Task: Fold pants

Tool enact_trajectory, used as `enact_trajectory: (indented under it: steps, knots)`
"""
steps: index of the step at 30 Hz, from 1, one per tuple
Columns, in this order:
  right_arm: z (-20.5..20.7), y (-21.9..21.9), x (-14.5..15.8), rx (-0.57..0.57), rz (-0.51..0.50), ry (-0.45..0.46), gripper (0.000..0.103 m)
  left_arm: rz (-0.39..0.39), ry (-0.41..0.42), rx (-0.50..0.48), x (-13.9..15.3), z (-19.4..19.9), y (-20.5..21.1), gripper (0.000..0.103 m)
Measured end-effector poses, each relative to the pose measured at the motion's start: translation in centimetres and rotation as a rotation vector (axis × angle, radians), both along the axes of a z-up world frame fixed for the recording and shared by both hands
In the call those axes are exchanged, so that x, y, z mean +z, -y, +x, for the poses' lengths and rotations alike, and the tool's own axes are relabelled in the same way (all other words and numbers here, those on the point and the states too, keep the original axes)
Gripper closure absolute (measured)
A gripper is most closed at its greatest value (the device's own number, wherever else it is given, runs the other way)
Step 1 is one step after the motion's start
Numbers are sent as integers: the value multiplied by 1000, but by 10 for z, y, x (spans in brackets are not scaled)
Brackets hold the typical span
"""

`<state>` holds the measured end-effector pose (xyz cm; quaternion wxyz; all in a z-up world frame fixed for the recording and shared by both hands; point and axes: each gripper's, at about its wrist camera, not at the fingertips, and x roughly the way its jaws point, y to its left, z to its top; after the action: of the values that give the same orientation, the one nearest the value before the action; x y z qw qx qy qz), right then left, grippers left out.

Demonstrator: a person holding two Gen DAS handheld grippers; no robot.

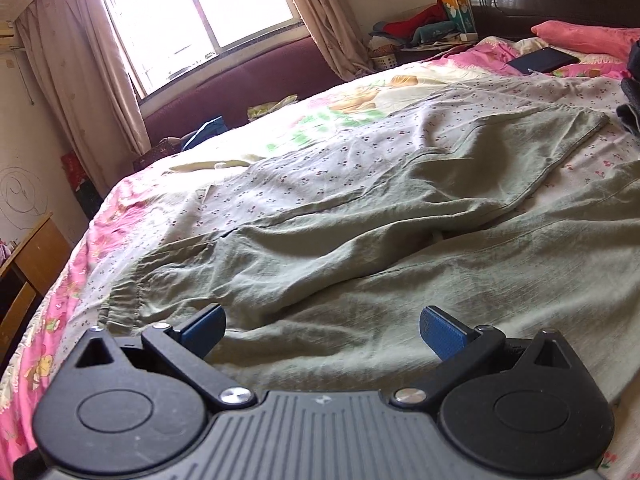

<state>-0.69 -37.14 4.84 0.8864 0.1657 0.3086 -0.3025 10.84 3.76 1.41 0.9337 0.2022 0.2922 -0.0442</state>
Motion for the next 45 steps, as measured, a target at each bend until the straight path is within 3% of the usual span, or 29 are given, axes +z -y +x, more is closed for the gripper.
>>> enact_trajectory:
  steps: [2,4,7,9,11,16,22,25,28,31,33,35,37,40,45]
  knots:
    - [9,-22,15,103,-131,-9,62,40,34,-5,6,7,-20,0]
    - [30,-46,24,286,-194,-14,58,64,69,-18,14,18,-41,0]
    - [87,-85,23,595,-160,-31,56,88,97,-29,24,50,-71,0]
    - [144,-115,18,788,-122,-70,56,111,86,-37,25,82,-91,0]
    - [211,-154,11,951,-147,-104,56,110,51,-28,22,117,-114,0]
    - [325,-235,-14,1223,-185,-198,56,99,-51,76,6,191,-184,0]
    - [370,-295,-40,1380,-155,-319,56,-40,-168,68,3,245,-245,0]
    - [379,-311,-48,1420,-161,-391,55,-74,-276,18,-11,264,-251,0]
    - [393,-319,-57,1436,-168,-446,47,-92,-362,-14,-27,279,-251,3]
    - [401,-317,-57,1440,-151,-475,47,-160,-392,-5,-31,289,-254,10]
    - [402,-315,-56,1432,-137,-482,52,-184,-402,-4,-30,290,-255,17]
    - [402,-313,-57,1424,-118,-483,81,-194,-399,-17,-27,286,-253,32]
    - [401,-312,-57,1405,-106,-473,102,-186,-378,-12,-23,281,-250,53]
    - [391,-311,-56,1386,-129,-432,103,-215,-342,4,-16,268,-247,69]
    - [358,-308,-32,1413,-148,-356,103,-215,-253,13,6,235,-238,76]
